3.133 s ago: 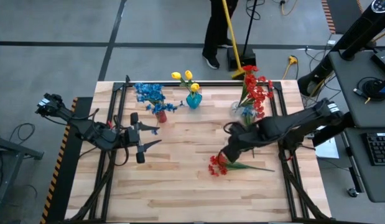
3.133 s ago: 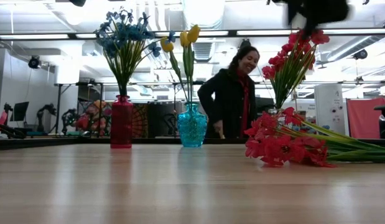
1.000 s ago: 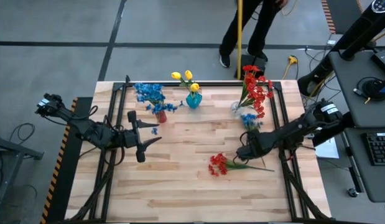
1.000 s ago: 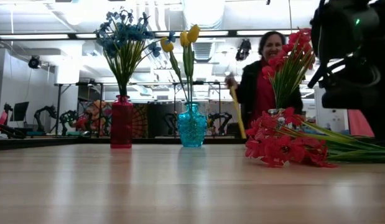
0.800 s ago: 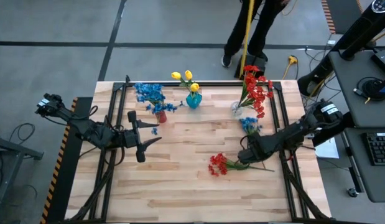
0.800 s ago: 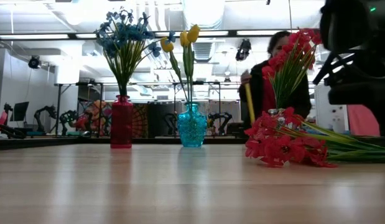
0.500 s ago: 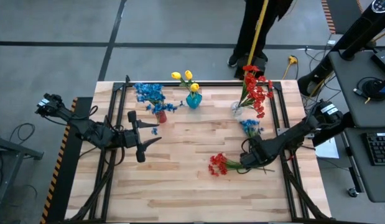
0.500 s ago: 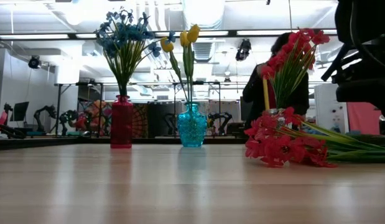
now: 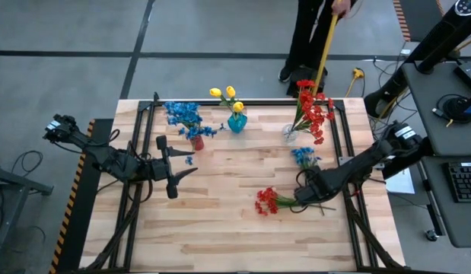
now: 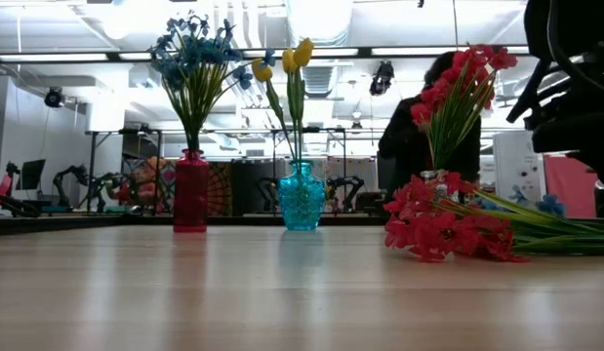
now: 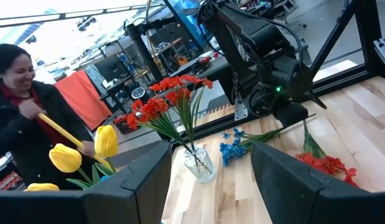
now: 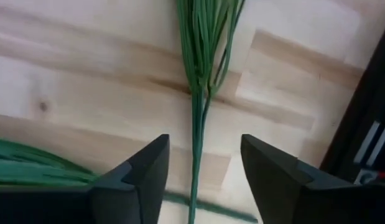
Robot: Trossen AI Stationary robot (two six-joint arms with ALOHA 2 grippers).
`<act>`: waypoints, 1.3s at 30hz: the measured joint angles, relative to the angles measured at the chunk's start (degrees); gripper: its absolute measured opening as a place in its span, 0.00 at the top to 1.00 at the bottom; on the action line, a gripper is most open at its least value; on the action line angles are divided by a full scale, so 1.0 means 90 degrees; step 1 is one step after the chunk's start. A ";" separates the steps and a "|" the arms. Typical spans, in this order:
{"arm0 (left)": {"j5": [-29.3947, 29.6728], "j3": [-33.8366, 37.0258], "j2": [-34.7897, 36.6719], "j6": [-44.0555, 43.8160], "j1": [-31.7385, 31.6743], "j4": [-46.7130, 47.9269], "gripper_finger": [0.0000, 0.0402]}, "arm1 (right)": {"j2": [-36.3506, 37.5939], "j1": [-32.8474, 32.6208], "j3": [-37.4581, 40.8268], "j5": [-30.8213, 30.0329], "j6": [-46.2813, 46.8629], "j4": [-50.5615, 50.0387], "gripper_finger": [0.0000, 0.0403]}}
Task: Sort flowers into vase by color
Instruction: Put the blue flower into the red vase
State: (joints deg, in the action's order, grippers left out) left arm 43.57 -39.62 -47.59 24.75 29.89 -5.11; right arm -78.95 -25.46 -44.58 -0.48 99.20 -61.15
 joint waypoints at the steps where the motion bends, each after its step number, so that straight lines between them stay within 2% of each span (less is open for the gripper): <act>1: 0.0000 0.0000 0.0000 0.0000 0.0000 -0.0002 0.49 | 0.0018 0.0018 0.0000 -0.0117 0.0005 -0.0003 0.51; 6: 0.0000 0.0000 0.0000 0.0000 0.0000 -0.0004 0.49 | 0.0012 0.0243 0.0000 -0.0813 -0.0148 0.0018 0.47; 11: -0.0002 0.0000 -0.0002 0.0000 0.0000 -0.0055 0.49 | 0.0009 0.0611 0.0130 -0.1323 -0.0548 0.0098 0.48; 18: -0.0022 0.0000 -0.0002 0.0000 0.0000 -0.0138 0.49 | 0.0004 0.1035 0.0755 -0.1185 -0.1012 0.1214 0.52; 24: -0.0022 0.0000 -0.0002 0.0000 0.0001 -0.0147 0.49 | 0.0025 0.1067 0.0913 -0.1162 -0.0925 0.1416 0.56; 27: -0.0022 0.0000 -0.0002 0.0000 0.0000 -0.0159 0.49 | 0.0040 0.1067 0.0916 -0.1157 -0.0884 0.1441 0.61; 39: -0.0023 0.0000 -0.0002 -0.0054 0.0001 -0.0273 0.49 | 0.0102 0.1067 0.0936 -0.1131 -0.1059 0.1423 0.90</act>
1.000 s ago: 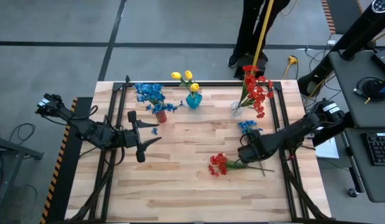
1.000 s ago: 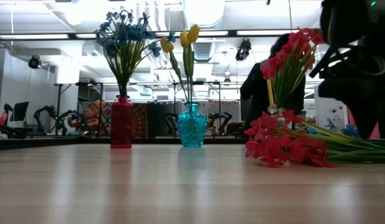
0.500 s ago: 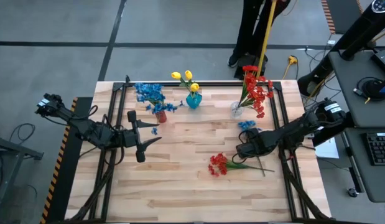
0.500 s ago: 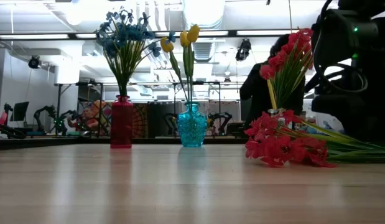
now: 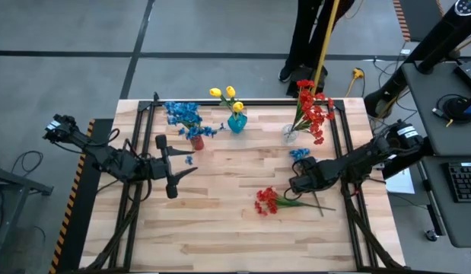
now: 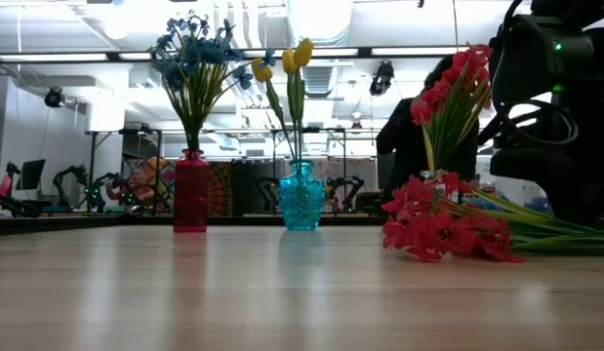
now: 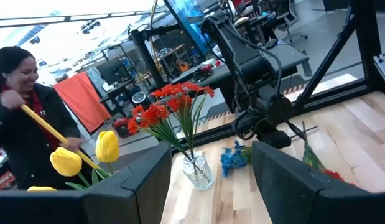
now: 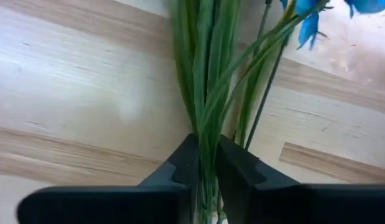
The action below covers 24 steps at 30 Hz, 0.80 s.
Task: Sort flowers into vase by color
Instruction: Put the blue flower into the red vase
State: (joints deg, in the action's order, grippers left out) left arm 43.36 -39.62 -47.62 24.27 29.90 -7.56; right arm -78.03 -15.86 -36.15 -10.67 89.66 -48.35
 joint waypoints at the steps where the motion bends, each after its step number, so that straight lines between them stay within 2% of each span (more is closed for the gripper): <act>1: -0.0001 0.0000 0.0000 -0.0054 -0.0001 -0.0006 0.49 | 0.0022 0.0000 0.0005 0.0009 -0.0057 -0.0023 0.92; 10: -0.0597 0.0000 -0.0002 -0.0468 0.0008 -0.0233 0.49 | 0.0706 0.0000 -0.0029 0.0137 -0.0806 -0.0165 0.95; 14: -0.0598 0.0000 0.0000 -0.0433 0.0008 -0.0784 0.49 | 0.1075 0.0000 -0.0335 0.0284 -0.1345 -0.0137 0.95; 18: -0.0620 0.0000 -0.0015 -0.0438 0.0008 -0.0889 0.49 | 0.1392 0.0000 -0.0728 0.0278 -0.1851 -0.0140 0.96; 24: -0.1146 0.0000 -0.0255 -0.0769 0.0006 -0.1216 0.49 | 0.1692 0.0000 -0.1260 0.0033 -0.2593 -0.0051 0.96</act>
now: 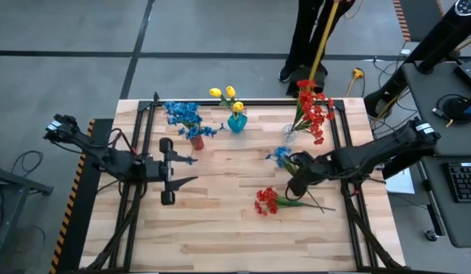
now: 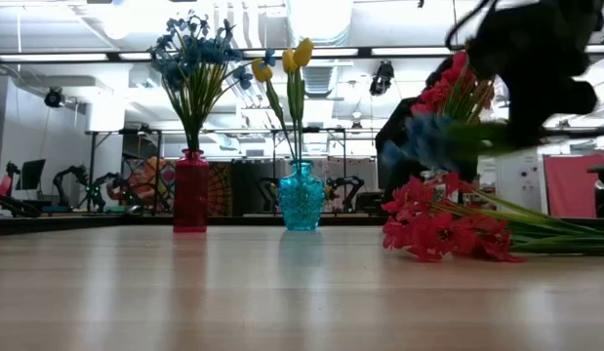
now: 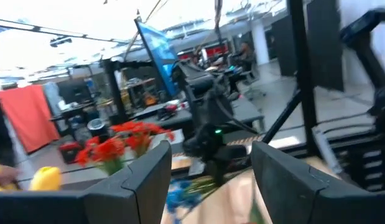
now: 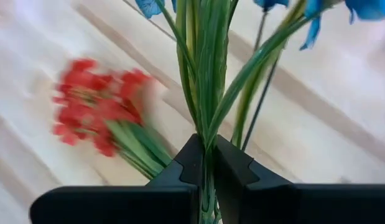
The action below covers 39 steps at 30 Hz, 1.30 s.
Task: Sort flowers into vase by color
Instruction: Put the blue flower into the red vase
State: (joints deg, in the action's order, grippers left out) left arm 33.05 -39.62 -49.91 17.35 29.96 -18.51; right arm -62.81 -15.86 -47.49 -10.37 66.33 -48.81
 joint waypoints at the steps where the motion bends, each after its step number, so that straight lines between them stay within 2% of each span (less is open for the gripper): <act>1: -0.0067 0.0000 -0.0083 -0.0066 0.0000 -0.0099 0.49 | 0.0020 0.0000 -0.0066 -0.0088 -0.0138 0.0072 0.96; 4: -0.0114 0.0000 -0.0406 -0.0191 0.0002 -0.0180 0.49 | 0.0056 0.0000 -0.0164 -0.0210 -0.0732 0.0610 0.96; 10: -0.0046 0.0000 -0.0900 -0.0454 0.0002 -0.0502 0.49 | -0.0047 -0.0002 -0.0160 -0.0139 -0.2438 0.2736 0.96; 16: 0.0101 0.0000 -0.1056 -0.0894 0.0084 -0.0474 0.49 | -0.0297 -0.0002 -0.0156 -0.0188 -0.4189 0.4488 0.96; 22: 0.0213 0.0000 -0.1143 -0.1684 0.0123 -0.0206 0.49 | -0.0944 -0.0002 -0.0147 -0.0171 -0.6142 0.6726 0.96; 27: 0.0217 0.0000 -0.1620 -0.2064 0.0121 -0.0443 0.49 | -0.1682 0.0000 -0.0221 0.0203 -0.7398 0.8434 0.96; 32: 0.0232 -0.0011 -0.2260 -0.1843 0.0116 -0.1294 0.49 | -0.2370 0.0002 -0.0741 0.0211 -0.7995 0.8823 0.96; 39: 0.0337 -0.0270 -0.2706 -0.1730 0.0119 -0.1386 0.49 | -0.3113 0.0002 -0.1744 0.0466 -0.8381 0.8685 0.96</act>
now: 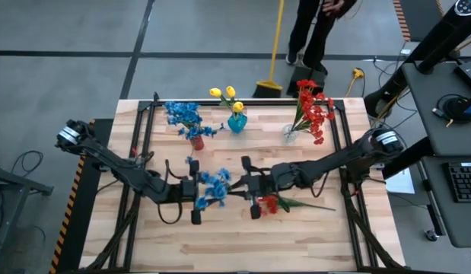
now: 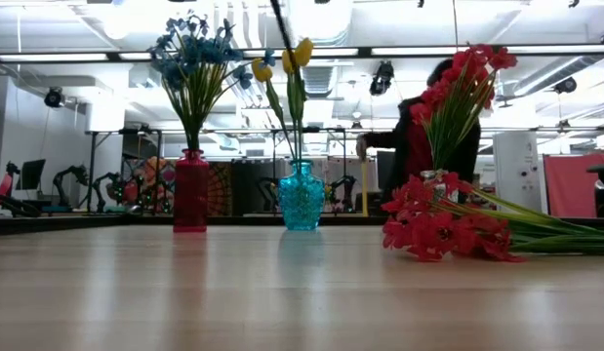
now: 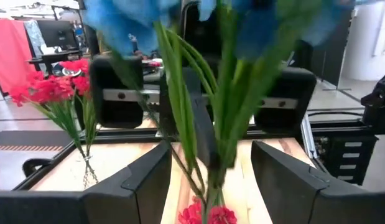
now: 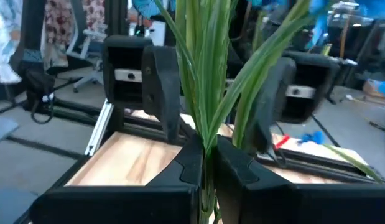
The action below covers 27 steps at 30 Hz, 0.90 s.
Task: Sort flowers into vase by color
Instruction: Put the blue flower into the red vase
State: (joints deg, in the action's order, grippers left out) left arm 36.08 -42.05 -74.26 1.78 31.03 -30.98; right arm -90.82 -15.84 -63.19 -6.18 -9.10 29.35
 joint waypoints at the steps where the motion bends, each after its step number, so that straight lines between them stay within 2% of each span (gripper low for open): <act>1: -0.0003 -0.0024 -0.0038 0.0011 0.0000 0.0009 0.49 | -0.0110 0.0002 -0.0162 0.0015 -0.0060 -0.0081 0.96; 6: -0.0001 -0.0229 -0.0157 0.0091 0.0000 0.0053 0.49 | -0.0536 0.0002 -0.0792 0.0020 -0.0161 -0.0725 0.96; 11: 0.0004 -0.0363 -0.0098 0.0151 0.0079 0.0053 0.49 | -0.0784 0.0002 -0.1040 0.0018 -0.0229 -0.0946 0.96; 21: 0.0143 -0.0350 -0.0036 0.0156 0.0202 0.0202 0.49 | -0.0795 0.0002 -0.1142 0.0017 -0.0278 -0.0777 0.95; 27: 0.0169 -0.0331 -0.0036 0.0153 0.0202 0.0223 0.50 | -0.0797 0.0002 -0.1145 0.0015 -0.0317 -0.0449 0.89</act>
State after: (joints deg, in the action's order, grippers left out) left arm 37.60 -45.03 -74.59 3.16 32.84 -28.97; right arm -98.00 -15.81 -73.49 -6.04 -11.96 25.31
